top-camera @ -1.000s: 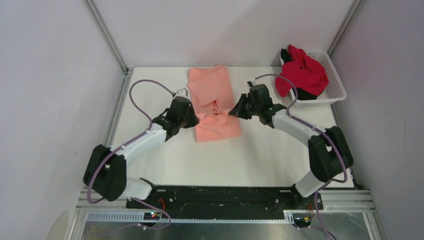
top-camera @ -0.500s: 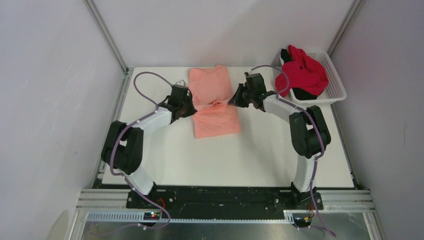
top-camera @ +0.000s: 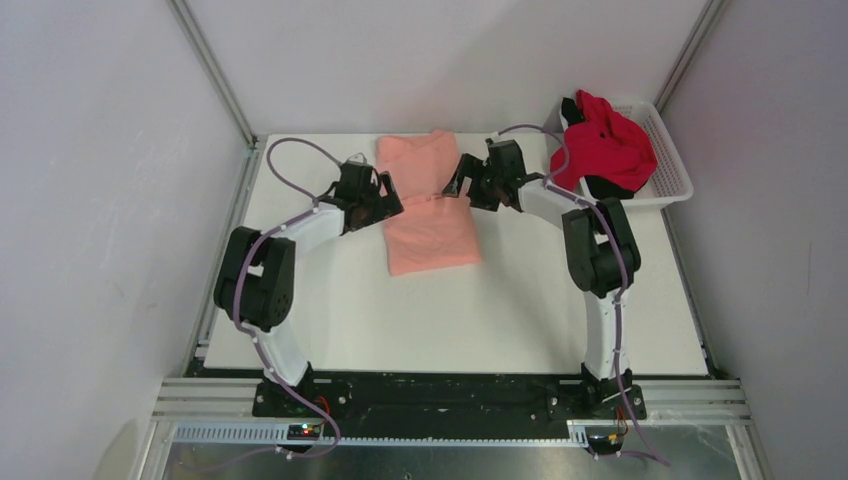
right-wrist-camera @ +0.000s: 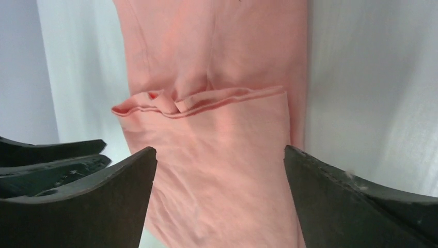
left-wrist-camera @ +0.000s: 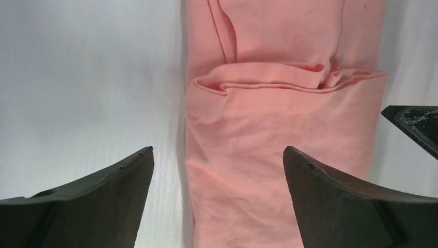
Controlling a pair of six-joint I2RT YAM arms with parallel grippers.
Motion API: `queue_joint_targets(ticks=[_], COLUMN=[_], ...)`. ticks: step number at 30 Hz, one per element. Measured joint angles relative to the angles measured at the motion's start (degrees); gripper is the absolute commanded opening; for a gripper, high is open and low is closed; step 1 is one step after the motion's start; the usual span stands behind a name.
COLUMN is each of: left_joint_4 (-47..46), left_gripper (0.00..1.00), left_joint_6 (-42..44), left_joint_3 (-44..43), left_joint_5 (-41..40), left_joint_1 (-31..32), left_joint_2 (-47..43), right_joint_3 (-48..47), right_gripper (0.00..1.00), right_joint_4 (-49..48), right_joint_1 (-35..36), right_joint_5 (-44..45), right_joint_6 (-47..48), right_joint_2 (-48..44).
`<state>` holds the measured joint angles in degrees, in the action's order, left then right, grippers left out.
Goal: Fold and stack the t-shirts
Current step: Fold the folded rectangular tshirt in 1/3 of the way, then grab one side of the 2/3 rectangular tshirt with both arms
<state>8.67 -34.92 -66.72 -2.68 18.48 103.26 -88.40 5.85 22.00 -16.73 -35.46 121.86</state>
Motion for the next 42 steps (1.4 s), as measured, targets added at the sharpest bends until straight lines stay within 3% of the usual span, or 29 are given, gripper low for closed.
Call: queue_joint_targets(ticks=[5,12,17,27,29,32,37,42], left_joint_4=[-0.76,-3.08,-3.52,-8.13,-8.55,-9.05,-10.14,-10.32], left_gripper=[1.0,0.97,0.69,0.42,0.32,0.03,0.0,0.0], left_joint_6=[-0.09,-2.36,-5.38,-8.72,-8.87,-9.38,-9.68,-8.98], left_joint_3=[5.79,22.67,29.05,28.87,28.44,27.36,25.44,25.99], left_joint_5=[0.57,3.45,6.12,6.27,6.32,6.27,6.8,6.32], left_joint_1=[0.33,5.33,7.45,7.5,7.5,7.5,7.61,7.98], left_joint_2=[-7.74,-20.9,-20.48,-16.31,-15.41,-13.49,-10.88,-11.58], right_joint_3=[10.12,30.18,35.63,36.06,36.06,36.06,36.06,36.06], right_gripper=[0.99,0.9,0.76,0.47,0.41,0.3,0.03,0.0], right_joint_4=[-0.96,-0.59,0.37,-2.56,-3.39,-4.24,-5.99,-6.25], right_joint_1=[0.07,1.18,1.95,1.92,1.92,1.92,1.88,1.9], right_joint_5=[2.19,2.89,3.26,1.9,1.27,0.85,0.5,0.57], right_joint_6=[0.13,-1.68,-3.04,-5.64,-6.16,-6.56,-7.1,-6.69], right_joint_2=[-8.44,-24.65,-25.77,-22.29,-21.68,-20.92,-19.58,-19.41])
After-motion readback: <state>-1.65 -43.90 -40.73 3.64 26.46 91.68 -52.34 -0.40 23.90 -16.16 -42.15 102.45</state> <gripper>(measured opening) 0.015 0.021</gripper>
